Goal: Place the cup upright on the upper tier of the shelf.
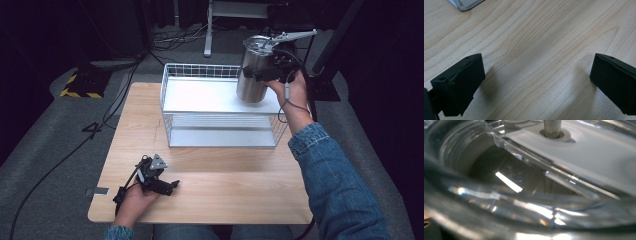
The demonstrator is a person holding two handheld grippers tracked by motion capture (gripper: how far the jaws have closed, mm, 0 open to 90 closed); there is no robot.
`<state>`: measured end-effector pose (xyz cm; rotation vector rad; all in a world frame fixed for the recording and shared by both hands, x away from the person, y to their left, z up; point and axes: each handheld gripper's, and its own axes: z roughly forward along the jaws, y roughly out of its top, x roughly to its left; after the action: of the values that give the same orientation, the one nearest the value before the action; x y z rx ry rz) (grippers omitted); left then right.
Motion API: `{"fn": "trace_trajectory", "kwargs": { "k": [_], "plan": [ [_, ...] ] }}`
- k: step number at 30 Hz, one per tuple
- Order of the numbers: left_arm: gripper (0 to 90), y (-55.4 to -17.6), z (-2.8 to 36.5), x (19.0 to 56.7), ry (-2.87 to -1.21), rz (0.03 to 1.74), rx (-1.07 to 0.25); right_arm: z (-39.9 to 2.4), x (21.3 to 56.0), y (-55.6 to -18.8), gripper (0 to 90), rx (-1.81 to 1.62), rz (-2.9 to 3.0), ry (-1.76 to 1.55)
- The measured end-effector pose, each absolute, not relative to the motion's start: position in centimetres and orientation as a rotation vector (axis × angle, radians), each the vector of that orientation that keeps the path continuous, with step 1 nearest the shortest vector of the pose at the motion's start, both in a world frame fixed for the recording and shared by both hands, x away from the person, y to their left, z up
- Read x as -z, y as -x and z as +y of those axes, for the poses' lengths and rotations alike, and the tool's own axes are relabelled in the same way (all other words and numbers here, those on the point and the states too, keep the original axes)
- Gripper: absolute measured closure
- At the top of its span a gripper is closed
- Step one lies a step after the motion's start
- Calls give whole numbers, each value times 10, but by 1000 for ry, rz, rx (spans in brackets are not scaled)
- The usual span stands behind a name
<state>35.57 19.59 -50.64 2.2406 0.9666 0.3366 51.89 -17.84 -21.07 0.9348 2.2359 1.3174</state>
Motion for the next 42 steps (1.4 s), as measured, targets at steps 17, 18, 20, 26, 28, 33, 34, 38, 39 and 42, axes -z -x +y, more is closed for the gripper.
{"fn": "trace_trajectory", "kwargs": {
  "k": [17, 18, 20, 26, 28, 33, 34, 38, 39, 42],
  "plan": [
    [3, -356, 196, 506, -2241, 966, -337, -176, 229, -533, 36, -1303, 2251, -974],
    [3, -356, 196, 506, -2240, 966, -337, -176, 230, -533, 36, -1301, 2251, -972],
    [3, -356, 196, 506, -2240, 966, -338, -176, 232, -534, 36, -1302, 2253, -975],
    [3, -356, 196, 506, -2240, 967, -337, -175, 236, -535, 36, -1294, 2255, -976],
    [3, -356, 196, 507, -2240, 966, -336, -176, 238, -535, 36, -1299, 2254, -978],
    [3, -356, 196, 506, -2241, 966, -337, -176, 239, -535, 36, -1298, 2254, -968],
    [3, -356, 196, 507, -2240, 966, -337, -176, 239, -535, 35, -1297, 2254, -965],
    [3, -356, 196, 506, -2240, 965, -336, -176, 240, -535, 35, -1295, 2252, -958],
    [3, -356, 196, 506, -2240, 966, -337, -176, 240, -534, 35, -1298, 2249, -953],
    [3, -356, 196, 506, -2240, 965, -336, -177, 242, -534, 35, -1310, 2238, -941]
  ]
}}
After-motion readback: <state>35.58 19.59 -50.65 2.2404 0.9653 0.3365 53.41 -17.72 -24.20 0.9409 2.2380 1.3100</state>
